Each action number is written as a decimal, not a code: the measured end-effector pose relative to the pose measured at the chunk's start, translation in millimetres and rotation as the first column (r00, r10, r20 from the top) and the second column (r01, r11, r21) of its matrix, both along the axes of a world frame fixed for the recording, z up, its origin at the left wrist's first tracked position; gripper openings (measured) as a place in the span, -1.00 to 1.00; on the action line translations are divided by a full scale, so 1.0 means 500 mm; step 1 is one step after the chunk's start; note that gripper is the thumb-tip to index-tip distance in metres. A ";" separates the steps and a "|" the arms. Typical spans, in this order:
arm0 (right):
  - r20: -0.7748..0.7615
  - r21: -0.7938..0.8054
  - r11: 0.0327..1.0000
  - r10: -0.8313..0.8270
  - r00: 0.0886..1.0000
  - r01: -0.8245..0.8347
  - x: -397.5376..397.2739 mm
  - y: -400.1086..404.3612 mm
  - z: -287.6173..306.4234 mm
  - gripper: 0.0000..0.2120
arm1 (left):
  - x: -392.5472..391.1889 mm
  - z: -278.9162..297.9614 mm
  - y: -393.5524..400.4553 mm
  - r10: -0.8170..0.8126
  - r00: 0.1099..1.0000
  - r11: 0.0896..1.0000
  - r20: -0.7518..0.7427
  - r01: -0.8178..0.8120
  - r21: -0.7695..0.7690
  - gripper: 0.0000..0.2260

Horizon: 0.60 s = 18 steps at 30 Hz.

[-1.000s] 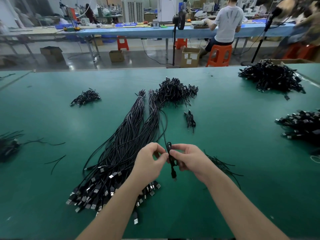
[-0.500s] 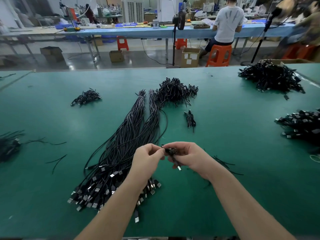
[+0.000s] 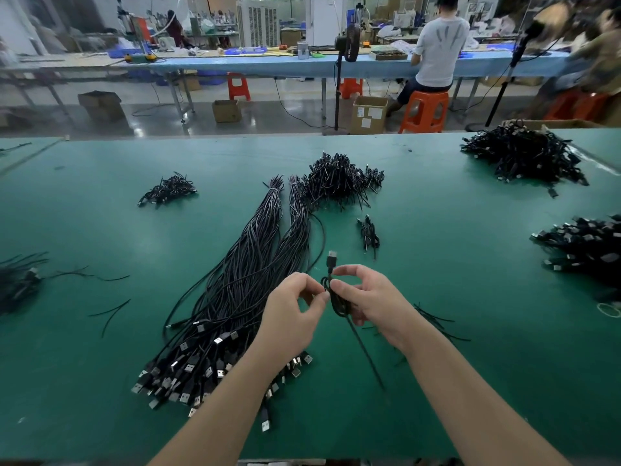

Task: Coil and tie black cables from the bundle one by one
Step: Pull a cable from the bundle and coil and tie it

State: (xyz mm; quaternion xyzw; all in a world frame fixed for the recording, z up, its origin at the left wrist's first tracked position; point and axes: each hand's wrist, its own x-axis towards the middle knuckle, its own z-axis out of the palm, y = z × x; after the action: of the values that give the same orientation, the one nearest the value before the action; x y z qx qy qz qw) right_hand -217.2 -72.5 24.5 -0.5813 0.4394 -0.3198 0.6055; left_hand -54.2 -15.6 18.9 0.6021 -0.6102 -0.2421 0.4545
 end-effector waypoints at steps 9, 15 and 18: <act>0.309 0.222 0.970 0.024 0.951 -0.097 0.005 0.003 -0.003 -0.87 | -0.010 0.001 0.006 0.071 0.974 0.975 0.215 -0.023 -0.220 -0.86; -0.057 -0.285 0.954 0.082 0.995 -0.094 -0.002 0.006 -0.020 -0.76 | 0.002 0.011 -0.013 0.151 0.949 0.977 -0.278 -0.100 0.189 -0.89; -0.082 -0.380 0.925 -0.022 0.996 -0.011 -0.002 0.001 -0.020 -0.82 | 0.002 0.006 -0.011 0.124 0.947 0.974 -0.297 -0.059 0.220 -0.89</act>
State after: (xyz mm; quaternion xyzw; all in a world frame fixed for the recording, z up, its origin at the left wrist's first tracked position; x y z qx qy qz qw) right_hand -218.1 -72.0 14.5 -0.6995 0.3958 -0.3757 0.4614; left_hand -52.9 -21.3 22.1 0.6288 -0.4743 -0.3741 0.4895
